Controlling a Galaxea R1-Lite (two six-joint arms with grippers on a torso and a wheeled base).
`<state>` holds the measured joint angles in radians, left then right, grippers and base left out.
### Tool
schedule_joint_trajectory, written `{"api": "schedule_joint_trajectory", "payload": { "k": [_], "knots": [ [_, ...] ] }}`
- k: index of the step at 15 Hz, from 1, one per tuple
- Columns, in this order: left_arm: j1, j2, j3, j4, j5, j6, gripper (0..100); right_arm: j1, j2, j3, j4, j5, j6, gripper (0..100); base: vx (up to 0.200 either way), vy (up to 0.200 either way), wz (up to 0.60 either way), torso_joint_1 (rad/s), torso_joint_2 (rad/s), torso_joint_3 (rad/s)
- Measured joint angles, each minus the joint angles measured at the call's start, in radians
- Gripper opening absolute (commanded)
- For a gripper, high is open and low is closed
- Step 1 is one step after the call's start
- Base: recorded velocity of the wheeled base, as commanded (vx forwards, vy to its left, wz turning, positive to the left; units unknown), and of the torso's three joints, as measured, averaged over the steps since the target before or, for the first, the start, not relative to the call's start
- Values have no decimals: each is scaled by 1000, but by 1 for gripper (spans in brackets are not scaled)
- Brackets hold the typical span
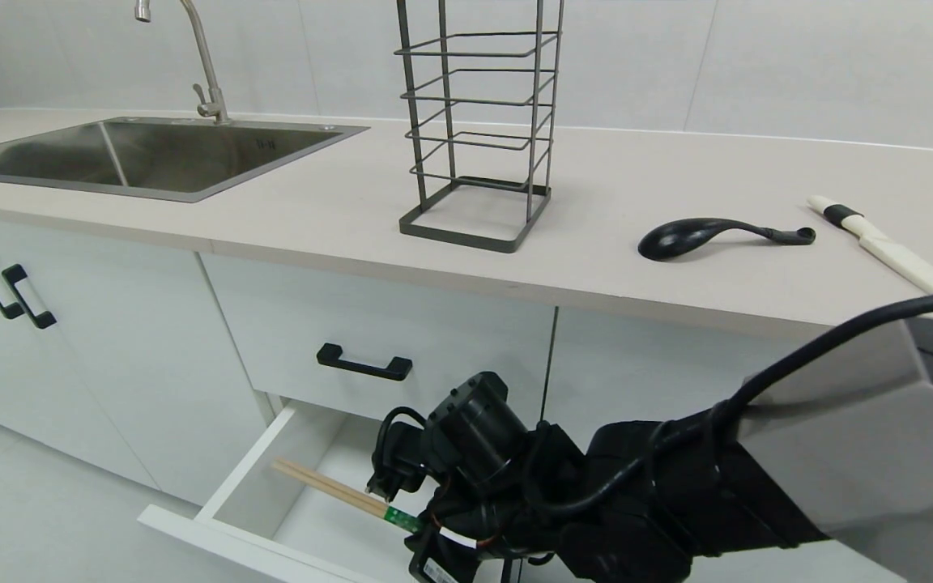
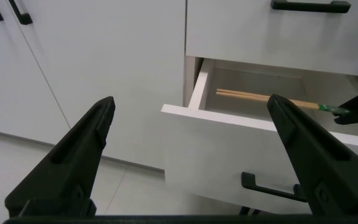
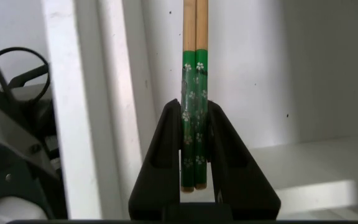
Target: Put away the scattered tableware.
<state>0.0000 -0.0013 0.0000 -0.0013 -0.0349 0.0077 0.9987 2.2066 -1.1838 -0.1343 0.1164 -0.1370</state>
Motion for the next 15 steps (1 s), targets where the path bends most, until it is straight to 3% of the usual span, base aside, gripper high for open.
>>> {"api": "schedule_joint_trajectory", "payload": {
  "k": [15],
  "knots": [
    [0, 0, 0, 0, 0, 0, 100, -1, 149, -112, -6, -23, 4, 0, 0, 0, 0, 0, 0, 0]
  ]
}}
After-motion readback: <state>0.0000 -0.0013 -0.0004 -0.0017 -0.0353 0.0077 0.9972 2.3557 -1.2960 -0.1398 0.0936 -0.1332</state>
